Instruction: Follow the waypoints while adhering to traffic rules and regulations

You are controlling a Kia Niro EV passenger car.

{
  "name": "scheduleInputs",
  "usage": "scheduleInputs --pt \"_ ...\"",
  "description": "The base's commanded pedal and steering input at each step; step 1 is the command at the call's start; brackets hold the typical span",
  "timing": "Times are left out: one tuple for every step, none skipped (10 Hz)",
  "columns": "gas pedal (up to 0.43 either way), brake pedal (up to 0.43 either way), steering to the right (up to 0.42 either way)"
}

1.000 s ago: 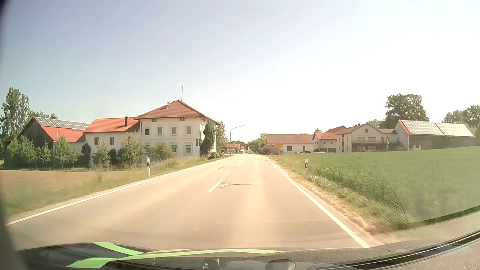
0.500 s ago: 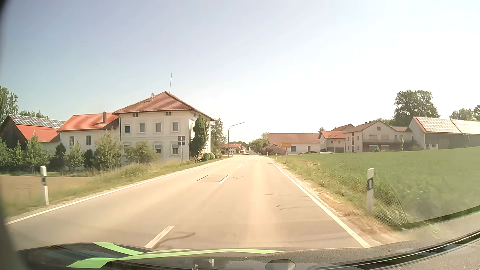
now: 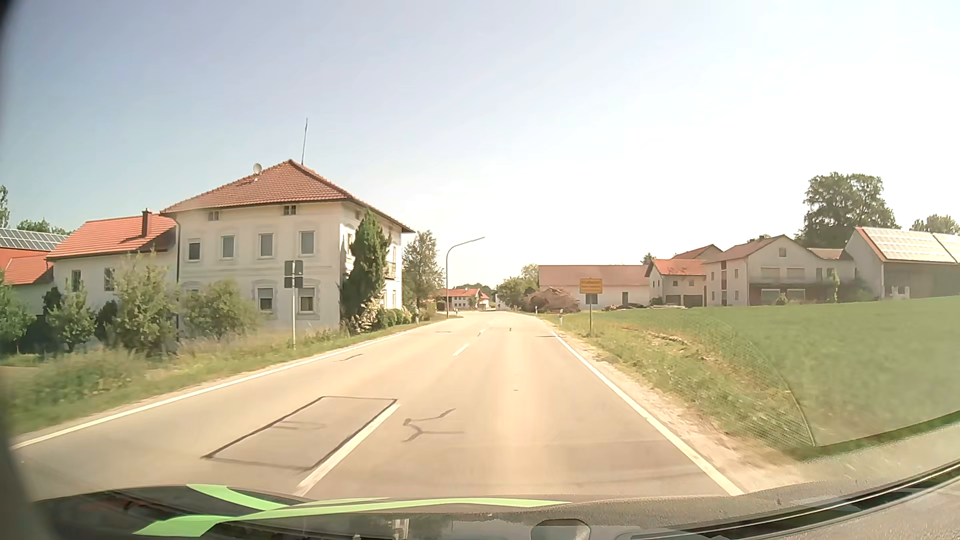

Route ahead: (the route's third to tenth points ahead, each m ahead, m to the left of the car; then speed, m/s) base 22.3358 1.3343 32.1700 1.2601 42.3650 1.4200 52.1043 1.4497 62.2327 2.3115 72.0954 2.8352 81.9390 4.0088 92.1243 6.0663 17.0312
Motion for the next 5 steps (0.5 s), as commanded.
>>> scheduleInputs --pt "0.13 0.0 0.001" --pt "0.13 0.0 0.001" --pt "0.13 0.0 0.001" --pt "0.13 0.0 0.0" --pt "0.138 0.0 0.0"
